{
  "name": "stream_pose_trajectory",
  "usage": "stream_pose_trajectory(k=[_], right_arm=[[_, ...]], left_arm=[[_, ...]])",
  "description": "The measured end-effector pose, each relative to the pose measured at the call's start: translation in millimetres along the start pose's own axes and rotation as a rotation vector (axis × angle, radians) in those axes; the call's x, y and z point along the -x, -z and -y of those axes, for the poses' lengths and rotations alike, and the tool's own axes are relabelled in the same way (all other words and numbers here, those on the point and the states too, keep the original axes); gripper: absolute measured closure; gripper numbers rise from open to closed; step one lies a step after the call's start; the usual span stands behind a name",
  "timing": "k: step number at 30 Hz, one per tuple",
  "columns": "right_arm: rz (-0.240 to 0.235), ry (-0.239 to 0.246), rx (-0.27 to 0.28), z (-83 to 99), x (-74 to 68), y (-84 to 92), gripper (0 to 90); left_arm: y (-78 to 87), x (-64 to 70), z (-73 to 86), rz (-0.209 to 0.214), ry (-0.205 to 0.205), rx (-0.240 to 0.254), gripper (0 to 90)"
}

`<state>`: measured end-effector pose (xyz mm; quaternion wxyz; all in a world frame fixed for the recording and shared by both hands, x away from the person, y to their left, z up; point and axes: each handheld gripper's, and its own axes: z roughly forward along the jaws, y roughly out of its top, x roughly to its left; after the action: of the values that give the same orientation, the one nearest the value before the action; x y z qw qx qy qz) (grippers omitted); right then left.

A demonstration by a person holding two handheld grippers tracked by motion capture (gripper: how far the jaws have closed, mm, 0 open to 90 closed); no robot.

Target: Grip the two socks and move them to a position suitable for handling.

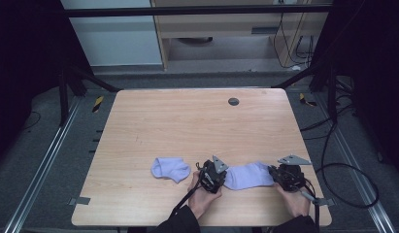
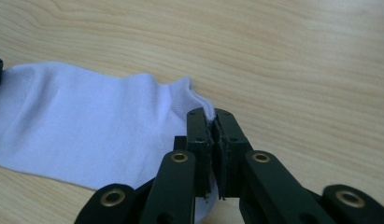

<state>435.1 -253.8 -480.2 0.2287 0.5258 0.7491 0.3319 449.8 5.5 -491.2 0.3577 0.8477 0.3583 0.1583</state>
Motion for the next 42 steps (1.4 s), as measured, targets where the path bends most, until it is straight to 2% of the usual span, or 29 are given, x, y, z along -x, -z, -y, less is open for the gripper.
stream_pose_trajectory(k=[3, 6, 7, 8, 12, 13, 14, 17, 20, 24, 26, 31, 35, 37, 38, 42], right_arm=[[0.015, -0.008, -0.020, 5.0, -0.2, -0.7, 84.9], [0.022, -0.025, -0.046, 8.9, 1.2, -1.3, 78.1], [0.028, -0.031, -0.046, 9.3, 2.2, -1.1, 75.5], [0.029, -0.033, -0.037, 9.1, 3.1, -0.9, 73.9], [0.023, -0.045, 0.023, 5.8, 4.6, 4.7, 67.6], [0.021, -0.051, 0.053, 3.6, 4.2, 7.7, 65.9], [0.021, -0.051, 0.053, 3.6, 4.2, 7.7, 65.9], [0.003, -0.051, 0.099, -0.7, 3.2, 11.4, 63.2], [-0.013, -0.046, 0.131, -4.9, -1.5, 13.7, 60.6], [-0.045, -0.041, 0.155, -12.6, -9.6, 15.0, 57.6], [-0.049, -0.029, 0.177, -16.4, -13.7, 15.4, 56.8], [-0.090, -0.005, 0.188, -25.4, -26.3, 14.1, 54.3], [-0.122, 0.022, 0.183, -34.2, -40.5, 11.3, 52.0], [-0.143, 0.057, 0.178, -40.6, -52.3, 7.1, 51.8], [-0.143, 0.057, 0.178, -40.6, -52.3, 7.1, 51.8], [-0.190, 0.089, 0.178, -50.4, -71.3, 0.1, 51.9]], left_arm=[[-4.0, -2.3, 2.3, 0.013, -0.001, 0.005, 88.6], [-0.7, -4.9, 1.9, 0.018, 0.003, 0.023, 81.6], [1.2, -5.8, 1.4, 0.018, 0.005, 0.028, 77.0], [3.5, -6.9, 1.0, 0.017, 0.005, 0.035, 77.0], [25.2, -19.5, -3.4, 0.019, 0.012, 0.085, 66.9], [31.8, -24.0, -4.5, 0.018, 0.019, 0.098, 62.6], [36.8, -27.7, -5.3, 0.020, 0.024, 0.108, 62.6], [60.4, -45.9, -6.5, 0.008, 0.029, 0.141, 57.5], [78.8, -62.9, -3.3, -0.016, 0.033, 0.155, 53.1], [102.0, -87.8, 7.1, -0.058, 0.041, 0.170, 49.5], [113.3, -101.4, 15.6, -0.079, 0.056, 0.172, 48.1], [137.1, -130.1, 39.9, -0.130, 0.114, 0.183, 46.4], [150.6, -146.4, 60.0, -0.162, 0.148, 0.177, 45.7], [154.4, -151.7, 68.7, -0.171, 0.162, 0.170, 45.8], [156.1, -154.4, 73.4, -0.179, 0.169, 0.167, 45.8], [157.1, -163.6, 90.0, -0.198, 0.202, 0.152, 46.3]])
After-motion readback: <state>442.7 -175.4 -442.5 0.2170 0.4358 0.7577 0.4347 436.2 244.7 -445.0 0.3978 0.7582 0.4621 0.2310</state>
